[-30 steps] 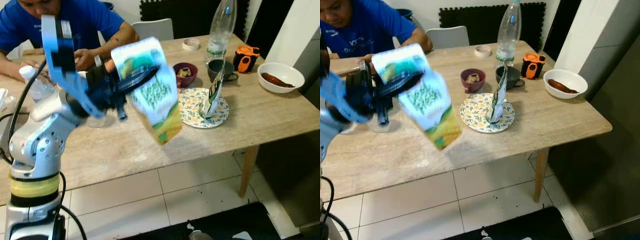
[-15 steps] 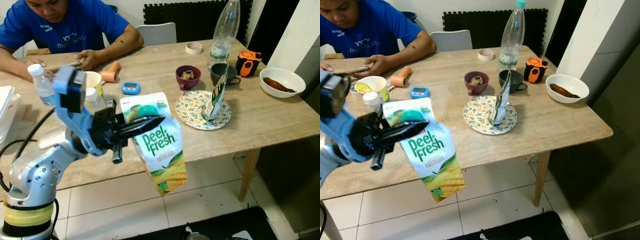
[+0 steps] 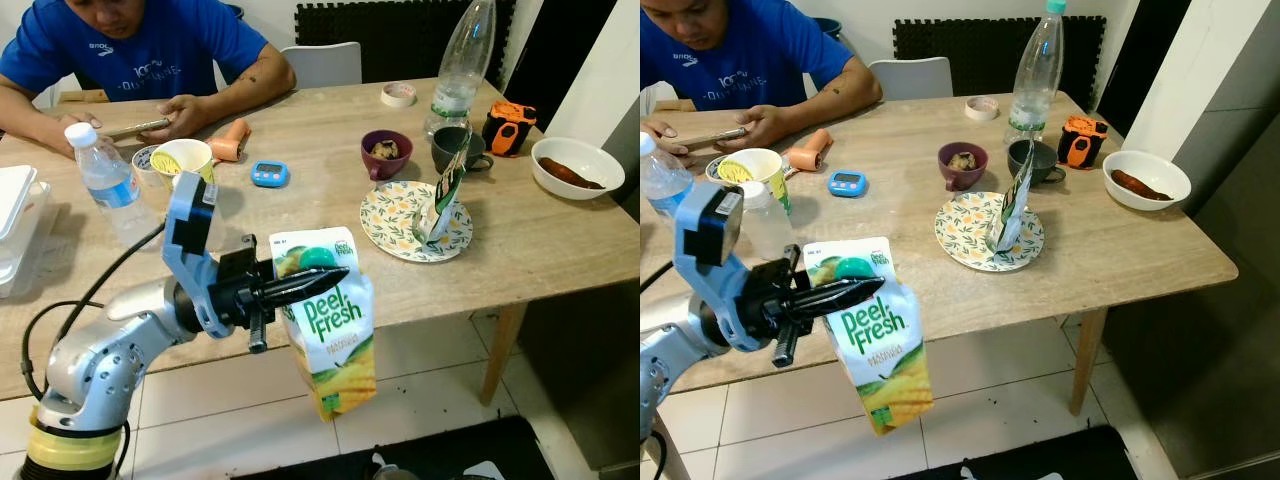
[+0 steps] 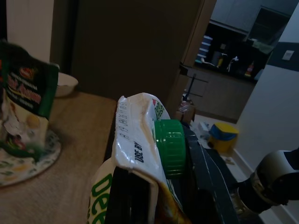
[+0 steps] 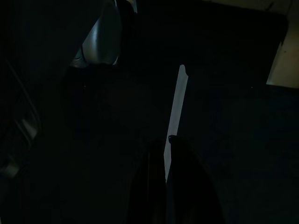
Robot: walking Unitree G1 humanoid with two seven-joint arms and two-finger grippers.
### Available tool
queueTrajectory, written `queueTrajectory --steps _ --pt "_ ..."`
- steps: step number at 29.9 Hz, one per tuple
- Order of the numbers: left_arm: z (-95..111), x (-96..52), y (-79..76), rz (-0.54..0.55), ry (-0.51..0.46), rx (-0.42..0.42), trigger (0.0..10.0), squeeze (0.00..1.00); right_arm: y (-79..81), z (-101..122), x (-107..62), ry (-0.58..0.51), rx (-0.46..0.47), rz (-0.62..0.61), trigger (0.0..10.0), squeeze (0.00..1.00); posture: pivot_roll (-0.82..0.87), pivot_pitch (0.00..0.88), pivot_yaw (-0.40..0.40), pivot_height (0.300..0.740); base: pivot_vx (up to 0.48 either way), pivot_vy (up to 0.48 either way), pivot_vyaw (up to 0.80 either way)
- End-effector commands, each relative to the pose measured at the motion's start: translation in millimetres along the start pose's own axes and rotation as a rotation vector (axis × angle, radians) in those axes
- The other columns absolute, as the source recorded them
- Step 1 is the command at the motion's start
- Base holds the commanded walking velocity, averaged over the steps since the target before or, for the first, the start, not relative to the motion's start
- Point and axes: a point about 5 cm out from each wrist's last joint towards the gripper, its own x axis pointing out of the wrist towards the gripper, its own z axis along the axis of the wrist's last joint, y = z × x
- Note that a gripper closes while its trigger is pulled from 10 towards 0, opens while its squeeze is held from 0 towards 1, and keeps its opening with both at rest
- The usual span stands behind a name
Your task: Restocking fridge
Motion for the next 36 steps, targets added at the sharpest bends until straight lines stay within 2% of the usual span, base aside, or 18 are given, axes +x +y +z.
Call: queueTrajectory --steps 1,25,36 --pt "-7 2.0 -1.3 -0.004 -0.004 -0.014 10.0 0.0 -1.0 -9 -1.8 0.032 -0.007 0.001 10.0 0.0 -0.06 0.138 -0.021 0.74 -0.315 0.0 0.0" --pt "-23 3.9 -4.9 -0.017 0.011 -0.078 10.0 0.0 -1.7 -13 -2.7 0.038 -0.006 0.0 10.0 0.0 -0.06 0.141 -0.02 0.74 -0.339 0.0 0.0" --pt "-44 -1.9 -0.8 0.015 0.049 -0.146 10.0 0.0 -3.4 -10 -2.2 0.034 -0.014 -0.002 10.0 0.0 -0.06 0.132 -0.023 0.74 -0.342 0.0 0.0"
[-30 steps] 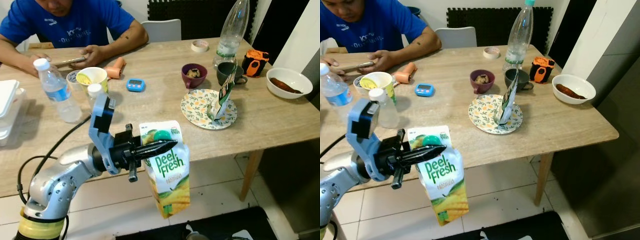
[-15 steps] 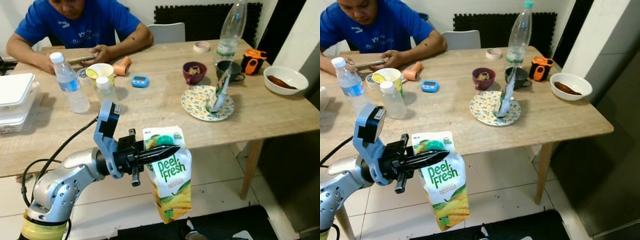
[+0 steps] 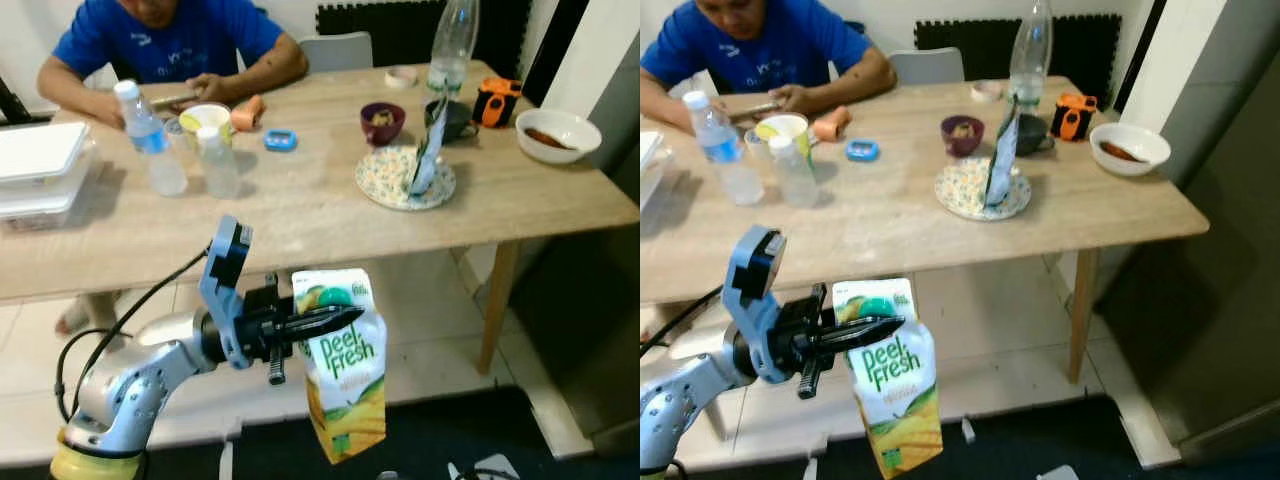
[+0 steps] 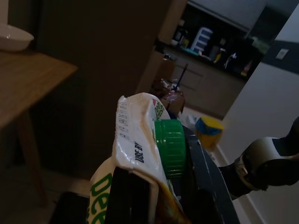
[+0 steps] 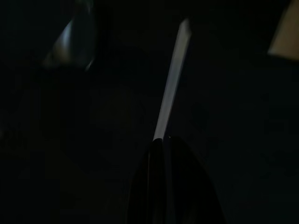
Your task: Restocking fridge
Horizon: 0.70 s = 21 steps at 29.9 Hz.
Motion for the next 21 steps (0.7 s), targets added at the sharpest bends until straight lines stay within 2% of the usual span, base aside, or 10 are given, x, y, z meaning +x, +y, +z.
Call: queueTrajectory --steps 1,7,9,10,12,15,16,17,19,21 --pt "-11 -1.2 0.9 0.002 0.016 -0.027 10.0 0.0 3.8 -5 -0.4 0.017 -0.004 0.011 10.0 0.0 -0.06 0.132 -0.023 0.74 -0.345 0.0 0.0" --pt "-35 -11.8 9.7 0.074 0.066 -0.096 10.0 0.0 4.0 -4 -0.3 0.016 -0.006 0.011 10.0 0.0 -0.05 0.131 -0.023 0.74 -0.345 0.0 0.0" --pt "-53 -20.0 14.2 0.12 0.087 -0.158 10.0 0.0 4.4 -4 -0.2 0.016 -0.005 0.012 10.0 0.0 -0.05 0.131 -0.023 0.74 -0.345 0.0 0.0" --pt "-53 -20.0 14.2 0.12 0.087 -0.158 10.0 0.0 4.4 -4 -0.2 0.016 -0.005 0.012 10.0 0.0 -0.05 0.131 -0.023 0.74 -0.345 0.0 0.0" --pt "-73 -29.8 19.3 0.179 0.099 -0.227 10.0 0.0 4.7 -5 -0.2 0.016 -0.005 0.012 10.0 0.0 -0.05 0.131 -0.023 0.74 -0.334 0.0 0.0" --pt "-80 -33.3 20.9 0.202 0.108 -0.249 10.0 0.0 4.7 -5 -0.2 0.016 -0.005 0.012 10.0 0.0 -0.05 0.131 -0.023 0.74 -0.33 0.0 0.0" --pt "-89 -38.1 24.0 0.239 0.115 -0.273 10.0 0.0 4.8 -5 -0.2 0.015 -0.004 0.011 10.0 0.0 -0.06 0.136 -0.024 0.74 0.0 0.0 0.0" --pt "-89 -38.1 24.0 0.239 0.115 -0.273 10.0 0.0 4.8 -5 -0.2 0.015 -0.004 0.011 10.0 0.0 -0.06 0.136 -0.024 0.74 0.0 0.0 0.0" --pt "-107 -48.9 31.5 0.336 0.103 -0.338 10.0 0.0 4.9 -5 -0.4 0.015 -0.003 0.01 10.0 0.0 -0.06 0.136 -0.026 0.74 0.0 0.0 0.0" --pt "-117 -54.6 35.3 0.394 0.098 -0.369 10.0 0.0 5.0 -5 -0.4 0.014 0.001 0.01 10.0 0.0 -0.06 0.136 -0.026 0.74 0.0 0.0 0.0"
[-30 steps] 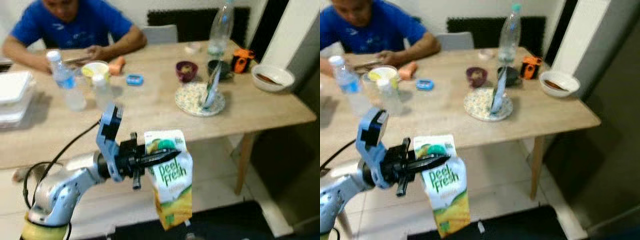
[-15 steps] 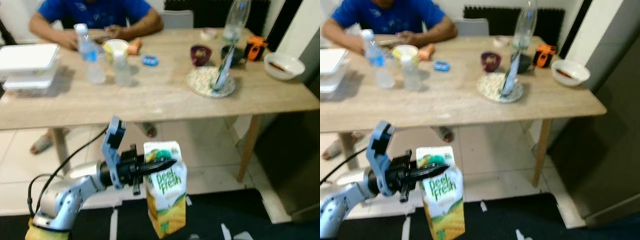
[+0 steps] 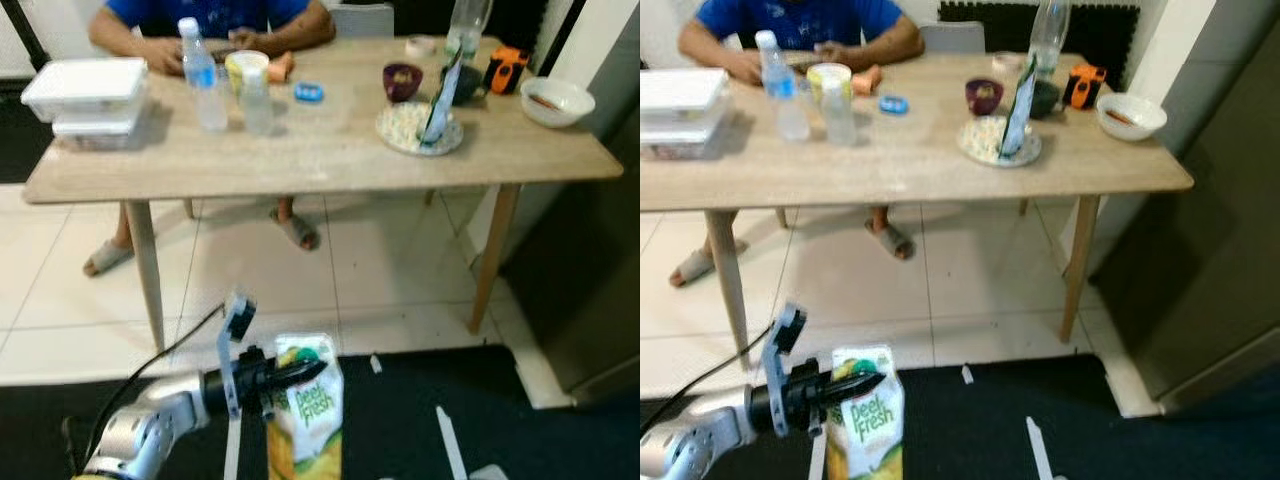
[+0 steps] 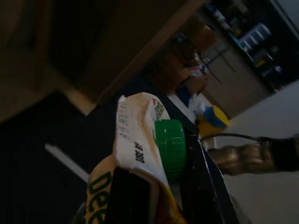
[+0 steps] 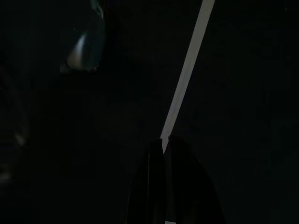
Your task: Restocking fridge
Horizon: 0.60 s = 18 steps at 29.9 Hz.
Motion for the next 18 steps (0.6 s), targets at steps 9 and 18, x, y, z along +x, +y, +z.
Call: queueTrajectory --steps 9,18 --pt "-65 -22.3 51.6 0.456 -0.05 -0.205 10.0 0.0 -1.2 -2 -0.5 0.003 0.018 -0.005 10.0 0.0 -0.06 0.132 -0.027 0.74 0.0 0.0 0.0" --pt "-102 -59.6 67.5 0.857 -0.078 -0.302 10.0 0.0 -1.3 -2 -0.4 0.006 0.024 -0.004 10.0 0.0 -0.06 0.132 -0.029 0.74 0.0 0.0 0.0"
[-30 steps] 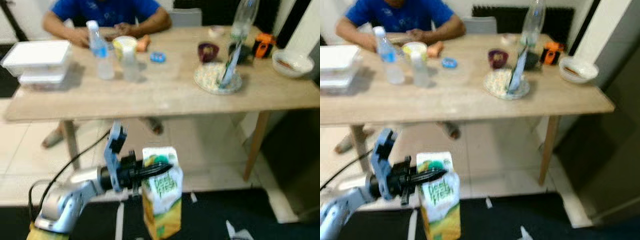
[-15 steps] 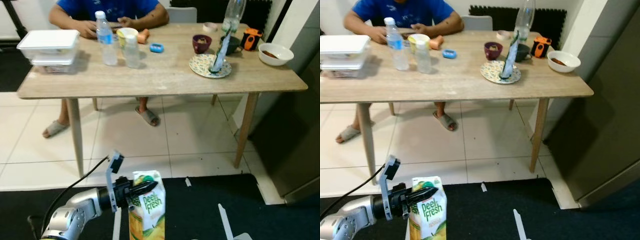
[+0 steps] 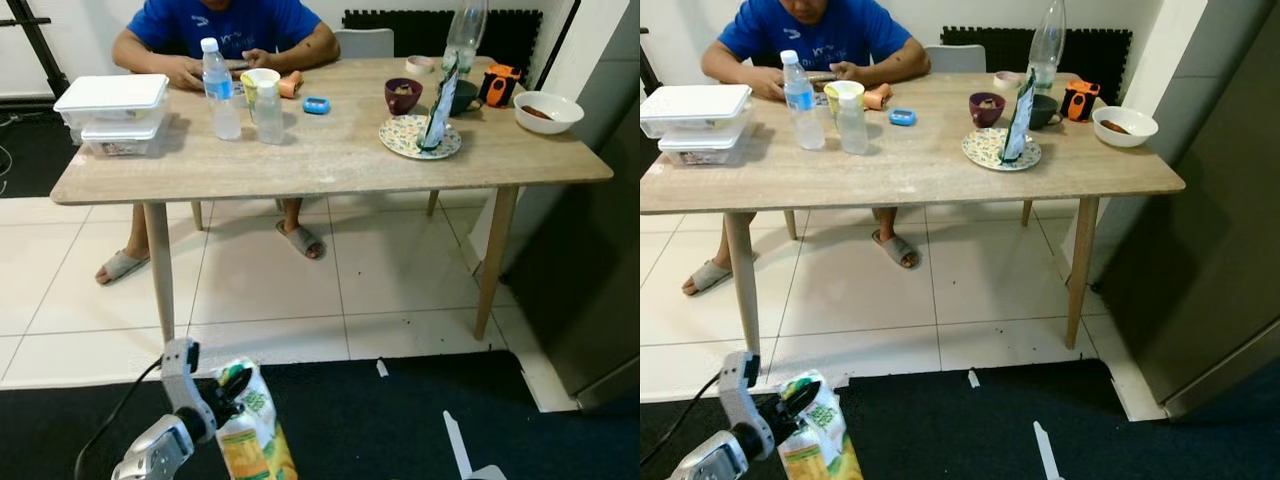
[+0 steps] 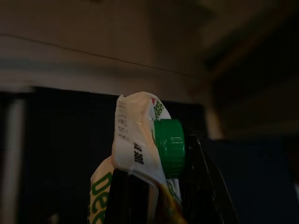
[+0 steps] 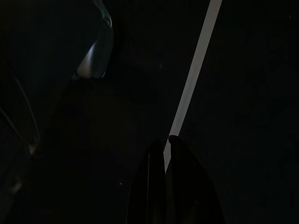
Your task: Restocking fridge
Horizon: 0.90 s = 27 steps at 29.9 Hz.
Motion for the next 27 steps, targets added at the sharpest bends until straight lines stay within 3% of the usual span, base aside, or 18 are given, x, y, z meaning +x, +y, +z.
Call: queueTrajectory --steps 1,6,12,16,22,27 --pt "-32 -14.3 12.9 0.117 0.101 -0.034 10.0 0.0 0.1 -5 -0.6 0.021 0.006 0.003 10.0 0.0 -0.06 0.132 -0.029 0.74 0.0 0.0 0.0" --pt "-50 -32.3 31.4 0.306 0.126 -0.026 10.0 0.0 0.5 -6 -0.7 0.031 0.002 0.004 10.0 0.0 -0.06 0.128 -0.029 0.74 0.0 0.0 -0.64" --pt "-69 -44.0 35.8 0.368 0.177 -0.018 10.0 0.0 0.2 -7 -0.8 0.04 -0.011 0.001 10.0 0.0 -0.06 0.123 -0.029 0.74 0.0 0.0 -0.79" --pt "-93 -62.3 42.4 0.486 0.272 0.006 10.0 0.0 -1.3 -8 -1.0 0.059 -0.036 -0.012 10.0 0.0 -0.05 0.121 -0.031 0.74 0.0 0.0 -0.79" --pt "-113 -77.2 43.6 0.551 0.333 0.009 10.0 0.0 -4.8 -9 -1.3 0.069 -0.048 -0.03 10.0 0.0 -0.05 0.115 -0.031 0.74 0.0 0.0 -0.79" --pt "-115 -77.3 42.0 0.553 0.331 0.017 10.0 0.0 -6.2 -10 -1.6 0.078 -0.051 -0.034 10.0 0.0 -0.05 0.113 -0.032 0.74 0.0 0.0 -0.79"
